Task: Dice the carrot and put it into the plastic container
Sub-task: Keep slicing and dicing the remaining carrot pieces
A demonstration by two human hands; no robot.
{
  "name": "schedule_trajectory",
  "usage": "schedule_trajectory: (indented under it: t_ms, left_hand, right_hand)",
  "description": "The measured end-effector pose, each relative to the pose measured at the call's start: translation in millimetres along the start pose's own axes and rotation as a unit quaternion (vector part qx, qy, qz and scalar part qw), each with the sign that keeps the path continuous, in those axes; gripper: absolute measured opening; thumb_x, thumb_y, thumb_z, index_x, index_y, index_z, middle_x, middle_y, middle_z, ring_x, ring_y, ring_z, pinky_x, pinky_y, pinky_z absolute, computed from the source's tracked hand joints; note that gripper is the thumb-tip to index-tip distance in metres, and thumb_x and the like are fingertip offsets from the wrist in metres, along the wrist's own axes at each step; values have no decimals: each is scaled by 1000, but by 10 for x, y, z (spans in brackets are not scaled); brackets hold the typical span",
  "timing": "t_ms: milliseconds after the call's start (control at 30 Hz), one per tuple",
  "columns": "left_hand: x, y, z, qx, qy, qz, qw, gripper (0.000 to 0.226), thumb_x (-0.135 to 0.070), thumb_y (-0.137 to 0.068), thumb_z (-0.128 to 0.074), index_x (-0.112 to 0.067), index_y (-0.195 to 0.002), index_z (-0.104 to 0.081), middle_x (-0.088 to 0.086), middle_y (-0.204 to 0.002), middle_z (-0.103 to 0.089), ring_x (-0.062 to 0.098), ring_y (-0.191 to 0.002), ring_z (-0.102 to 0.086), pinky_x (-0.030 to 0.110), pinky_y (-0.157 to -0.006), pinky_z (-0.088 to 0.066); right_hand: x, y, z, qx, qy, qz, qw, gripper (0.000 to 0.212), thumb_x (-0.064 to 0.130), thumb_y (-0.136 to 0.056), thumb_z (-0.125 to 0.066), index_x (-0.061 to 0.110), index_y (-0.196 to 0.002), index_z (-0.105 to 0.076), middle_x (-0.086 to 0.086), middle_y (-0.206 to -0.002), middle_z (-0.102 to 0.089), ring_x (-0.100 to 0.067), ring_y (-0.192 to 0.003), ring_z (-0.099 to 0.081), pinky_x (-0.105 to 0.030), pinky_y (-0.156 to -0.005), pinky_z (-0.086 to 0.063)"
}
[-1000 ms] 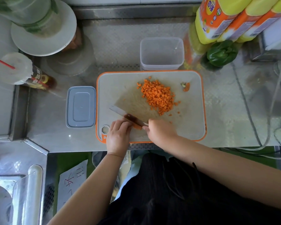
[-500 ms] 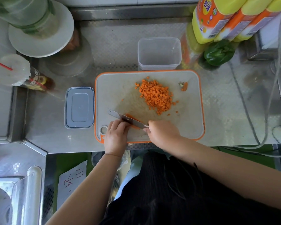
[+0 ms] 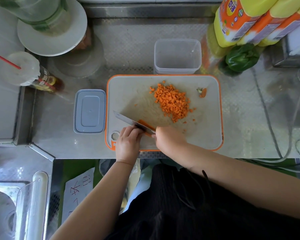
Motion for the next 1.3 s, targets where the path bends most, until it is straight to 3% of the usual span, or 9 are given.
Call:
schedule_trajectory:
  t_ms: [267,533,833,1000,1133,1300]
  left_hand:
    - [18,18,8,-8,6,-23,1000,18,-14,-85,-56,-6,-87,-72,8,-89,-66,20,-86,-50,25,-74,-39]
    - [49,29,-9,-5,-30,-26,999,8,-8,-83,-63,-8,-86,-71,7,-87,-65,24,-83,-49,30,-72,-40]
    - [37,19,18,-14,-7,-21,1000,18,-17,-87,-56,-8,-85,-72,6,-87,-66,23,-84,-50,28,-73,-40]
    - [66,28,13,-23,5,3,1000,19,-17,-86,-56,-8,-84,-73,6,-86,-66,20,-83,-49,24,-71,-37]
    - [82,30,17,-26,9,10,1000,18,-16,-85,-57,-8,-83,-72,6,-85,-65,21,-81,-50,24,-72,-38]
    - [47,22,27,-22,3,0,1000,19,-17,-86,-56,-7,-82,-72,6,-86,-66,20,-83,-49,25,-69,-37]
  right_hand:
    - [-141,47,30,-20,-44,-5,999,33,43,-99,-42,14,-84,-40,1,-65,-44,-22,-63,-49,-30,-48,-30]
    - [-145,146,89,0,-18,-2,1000,31,39,-100,-42,14,-83,-44,0,-65,-46,-17,-56,-45,-29,-48,-30]
    - [-68,172,153,27,12,0,1000,28,32,-102,-41,12,-82,-43,0,-63,-44,-14,-52,-41,-28,-45,-25]
    - [-5,80,151,38,30,-8,999,37,29,-102,-42,11,-70,-39,0,-62,-42,-18,-54,-43,-27,-46,-27]
    - [37,39,73,23,11,-5,1000,19,26,-101,-44,14,-88,-50,0,-64,-43,-24,-65,-51,-30,-55,-37]
    - [-3,79,-75,-16,-9,-1,1000,24,27,-102,-41,8,-100,-55,1,-61,-42,-23,-58,-48,-28,-47,-30]
Point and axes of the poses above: each hand's wrist, its own y-axis away from the middle knuckle, its own z-axis out of the back of the hand, x = y × z, the point moved 4 cm from there along -y, towards the middle knuckle
